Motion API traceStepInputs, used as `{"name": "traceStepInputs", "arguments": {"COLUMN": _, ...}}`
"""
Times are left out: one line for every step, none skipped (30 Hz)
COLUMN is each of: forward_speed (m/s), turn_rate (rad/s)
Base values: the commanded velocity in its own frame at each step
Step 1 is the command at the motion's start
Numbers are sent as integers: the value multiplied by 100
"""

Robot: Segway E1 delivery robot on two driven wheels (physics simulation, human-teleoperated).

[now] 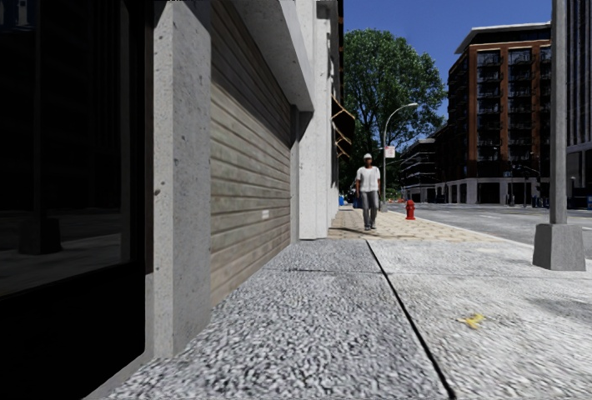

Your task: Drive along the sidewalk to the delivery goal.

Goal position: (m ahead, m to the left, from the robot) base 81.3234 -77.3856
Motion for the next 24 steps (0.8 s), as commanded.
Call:
{"name": "traceStepInputs", "arguments": {"forward_speed": 132, "turn_rate": 0}}
{"name": "traceStepInputs", "arguments": {"forward_speed": 133, "turn_rate": 0}}
{"name": "traceStepInputs", "arguments": {"forward_speed": 133, "turn_rate": 0}}
{"name": "traceStepInputs", "arguments": {"forward_speed": 133, "turn_rate": 0}}
{"name": "traceStepInputs", "arguments": {"forward_speed": 133, "turn_rate": 0}}
{"name": "traceStepInputs", "arguments": {"forward_speed": 133, "turn_rate": 0}}
{"name": "traceStepInputs", "arguments": {"forward_speed": 133, "turn_rate": 0}}
{"name": "traceStepInputs", "arguments": {"forward_speed": 133, "turn_rate": 0}}
{"name": "traceStepInputs", "arguments": {"forward_speed": 133, "turn_rate": -9}}
{"name": "traceStepInputs", "arguments": {"forward_speed": 133, "turn_rate": -9}}
{"name": "traceStepInputs", "arguments": {"forward_speed": 133, "turn_rate": -18}}
{"name": "traceStepInputs", "arguments": {"forward_speed": 133, "turn_rate": -22}}
{"name": "traceStepInputs", "arguments": {"forward_speed": 133, "turn_rate": -23}}
{"name": "traceStepInputs", "arguments": {"forward_speed": 133, "turn_rate": -24}}
{"name": "traceStepInputs", "arguments": {"forward_speed": 133, "turn_rate": -24}}
{"name": "traceStepInputs", "arguments": {"forward_speed": 133, "turn_rate": -24}}
{"name": "traceStepInputs", "arguments": {"forward_speed": 133, "turn_rate": -24}}
{"name": "traceStepInputs", "arguments": {"forward_speed": 133, "turn_rate": -24}}
{"name": "traceStepInputs", "arguments": {"forward_speed": 133, "turn_rate": -24}}
{"name": "traceStepInputs", "arguments": {"forward_speed": 133, "turn_rate": -24}}
{"name": "traceStepInputs", "arguments": {"forward_speed": 133, "turn_rate": -24}}
{"name": "traceStepInputs", "arguments": {"forward_speed": 133, "turn_rate": -24}}
{"name": "traceStepInputs", "arguments": {"forward_speed": 133, "turn_rate": -24}}
{"name": "traceStepInputs", "arguments": {"forward_speed": 133, "turn_rate": -24}}
